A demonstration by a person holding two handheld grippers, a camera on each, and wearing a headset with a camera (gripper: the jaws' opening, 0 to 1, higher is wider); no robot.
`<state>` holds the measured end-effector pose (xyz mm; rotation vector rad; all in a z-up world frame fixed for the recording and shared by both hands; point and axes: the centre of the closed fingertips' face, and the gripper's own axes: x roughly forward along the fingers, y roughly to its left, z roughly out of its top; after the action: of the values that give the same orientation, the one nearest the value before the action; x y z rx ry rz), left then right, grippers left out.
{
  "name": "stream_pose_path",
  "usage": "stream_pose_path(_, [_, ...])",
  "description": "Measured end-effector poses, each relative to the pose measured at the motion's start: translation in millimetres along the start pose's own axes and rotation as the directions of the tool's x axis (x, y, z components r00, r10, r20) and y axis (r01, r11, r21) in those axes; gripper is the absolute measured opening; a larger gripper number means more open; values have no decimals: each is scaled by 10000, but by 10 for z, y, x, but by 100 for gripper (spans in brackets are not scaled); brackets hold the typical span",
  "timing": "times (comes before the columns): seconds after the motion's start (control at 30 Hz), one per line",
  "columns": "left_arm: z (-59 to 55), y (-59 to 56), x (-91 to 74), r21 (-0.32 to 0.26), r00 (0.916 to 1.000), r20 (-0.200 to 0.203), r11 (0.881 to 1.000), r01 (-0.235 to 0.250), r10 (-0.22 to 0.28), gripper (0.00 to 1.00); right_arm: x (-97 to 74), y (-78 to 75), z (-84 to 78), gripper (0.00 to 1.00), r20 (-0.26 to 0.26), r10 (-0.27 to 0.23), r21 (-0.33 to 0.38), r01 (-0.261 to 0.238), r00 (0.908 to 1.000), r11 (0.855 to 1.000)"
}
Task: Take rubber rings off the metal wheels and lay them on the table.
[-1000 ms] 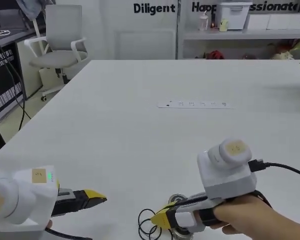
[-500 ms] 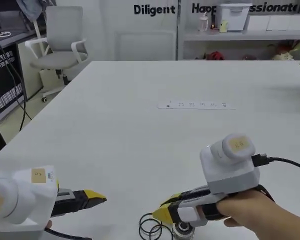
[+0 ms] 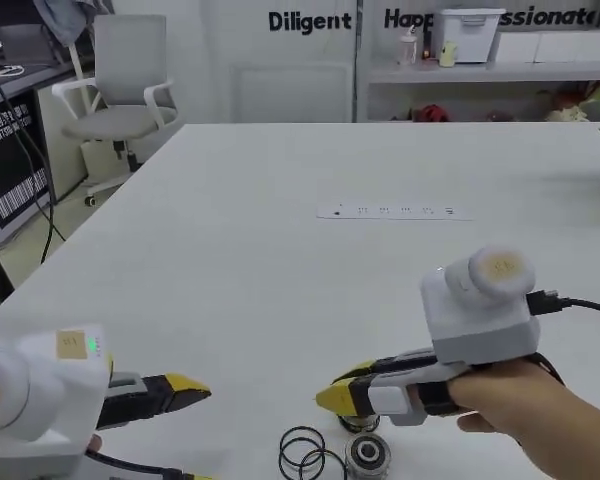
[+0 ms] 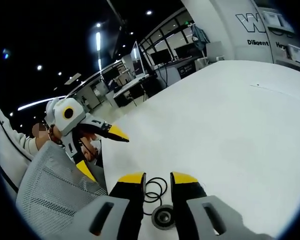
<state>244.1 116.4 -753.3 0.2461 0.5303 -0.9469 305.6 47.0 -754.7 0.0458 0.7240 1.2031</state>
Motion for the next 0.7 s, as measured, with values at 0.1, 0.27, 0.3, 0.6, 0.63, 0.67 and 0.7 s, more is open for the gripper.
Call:
stream_pose_path(0.1, [152,-8,-27,-89,9988,487,9999,73,-69,66,-40,-44,46,17,194,-111,68,109,9998,9999])
stream_pose_path(0.27, [436,8,-112,-118,9943,1065,9999,80,-67,66,-129,-151,117,18,523,-412,155,404,9978,9991])
stream_pose_path(0.3, [472,9,-125,-151,9937,1120,9998,101,-83,67,-143,-176,120,18,542,-477,174,468,9974,9988])
stream_pose_path(0.6, [826,18,-190,211,9888,1488,9998,53,-83,68,-300,-377,180,18,1003,-983,662,920,9901,9936])
stream_pose_path(0.63, [872,25,-187,299,9887,1494,9995,43,-87,68,-312,-388,182,18,1036,-1033,702,963,9892,9929])
stream_pose_path(0.67, [905,30,-183,375,9886,1502,9993,35,-91,68,-321,-402,181,18,1045,-1065,711,994,9888,9925])
stream_pose_path(0.7, [952,37,-174,532,9884,1516,9986,32,-112,68,-336,-433,177,18,1033,-1182,743,1109,9876,9911])
